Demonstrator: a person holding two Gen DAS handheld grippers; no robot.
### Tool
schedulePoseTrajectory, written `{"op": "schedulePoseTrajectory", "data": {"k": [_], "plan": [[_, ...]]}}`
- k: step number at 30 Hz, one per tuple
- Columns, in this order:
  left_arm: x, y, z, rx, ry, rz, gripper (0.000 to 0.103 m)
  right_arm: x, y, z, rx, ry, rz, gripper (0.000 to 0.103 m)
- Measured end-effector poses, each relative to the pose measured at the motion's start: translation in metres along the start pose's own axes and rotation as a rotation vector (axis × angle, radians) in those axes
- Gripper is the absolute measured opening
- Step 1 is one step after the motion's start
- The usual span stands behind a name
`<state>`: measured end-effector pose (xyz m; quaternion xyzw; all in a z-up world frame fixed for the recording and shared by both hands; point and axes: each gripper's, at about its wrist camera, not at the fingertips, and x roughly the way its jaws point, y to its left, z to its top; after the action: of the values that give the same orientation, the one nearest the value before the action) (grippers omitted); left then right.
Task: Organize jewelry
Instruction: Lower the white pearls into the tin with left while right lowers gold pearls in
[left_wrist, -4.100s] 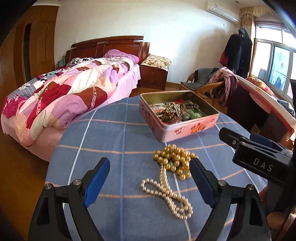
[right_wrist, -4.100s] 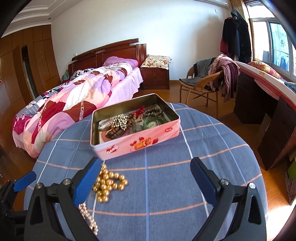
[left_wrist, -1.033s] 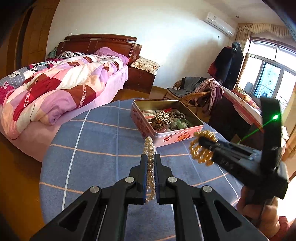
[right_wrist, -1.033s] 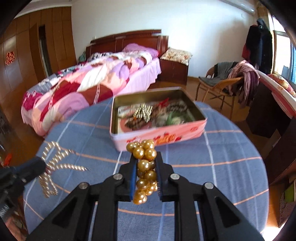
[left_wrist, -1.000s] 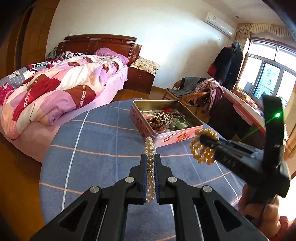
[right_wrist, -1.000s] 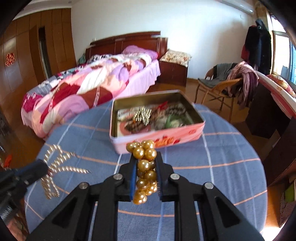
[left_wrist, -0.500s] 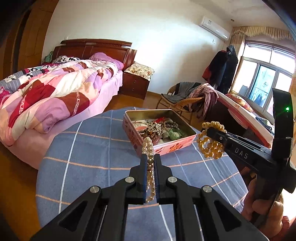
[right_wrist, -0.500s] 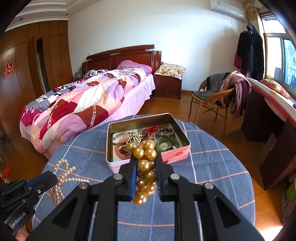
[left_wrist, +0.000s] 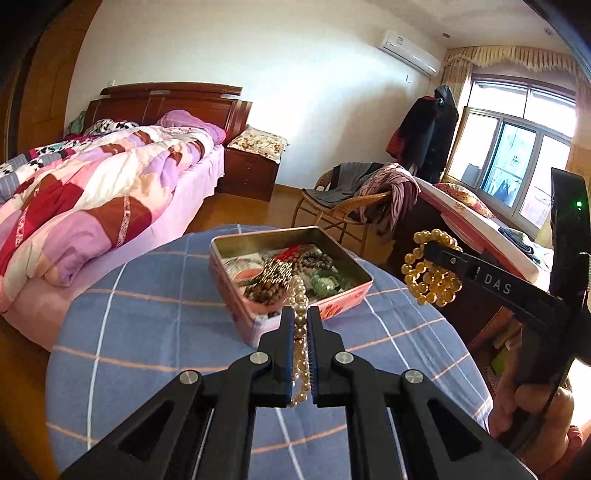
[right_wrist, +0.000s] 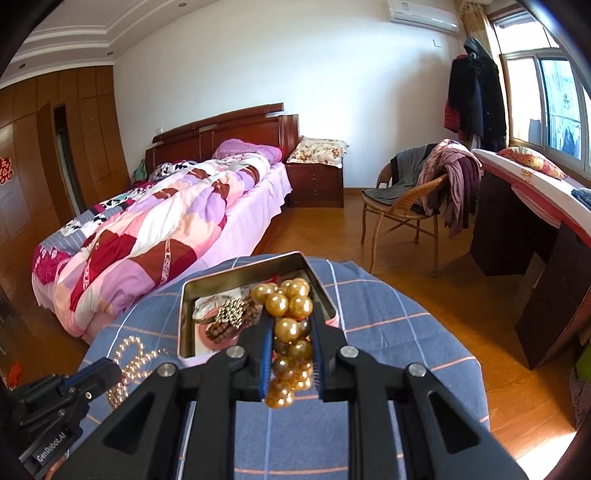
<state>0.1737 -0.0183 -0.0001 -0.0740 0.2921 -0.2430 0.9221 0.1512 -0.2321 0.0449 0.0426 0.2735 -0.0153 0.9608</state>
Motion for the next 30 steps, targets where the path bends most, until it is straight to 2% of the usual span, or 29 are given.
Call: {"op": "schedulePoseTrajectory", "data": {"k": [8,17,22,30], "plan": [[0.021,-0.011,0.042,0.005,-0.100,-0.045,0.005,0.020,0.003,0.030,0.010,-0.063,0.036,0.021],[0.053,-0.007,0.063,0.002,-0.146,-0.041,0.005,0.062,0.011,0.040,-0.020,-0.058,0.006,0.021],[0.076,0.002,0.063,-0.027,-0.138,-0.029,0.005,0.088,0.012,0.040,-0.035,-0.035,-0.026,0.021],[0.119,0.012,0.048,-0.055,-0.054,0.012,0.005,0.137,0.006,0.029,-0.006,0.055,-0.041,0.021]]}}
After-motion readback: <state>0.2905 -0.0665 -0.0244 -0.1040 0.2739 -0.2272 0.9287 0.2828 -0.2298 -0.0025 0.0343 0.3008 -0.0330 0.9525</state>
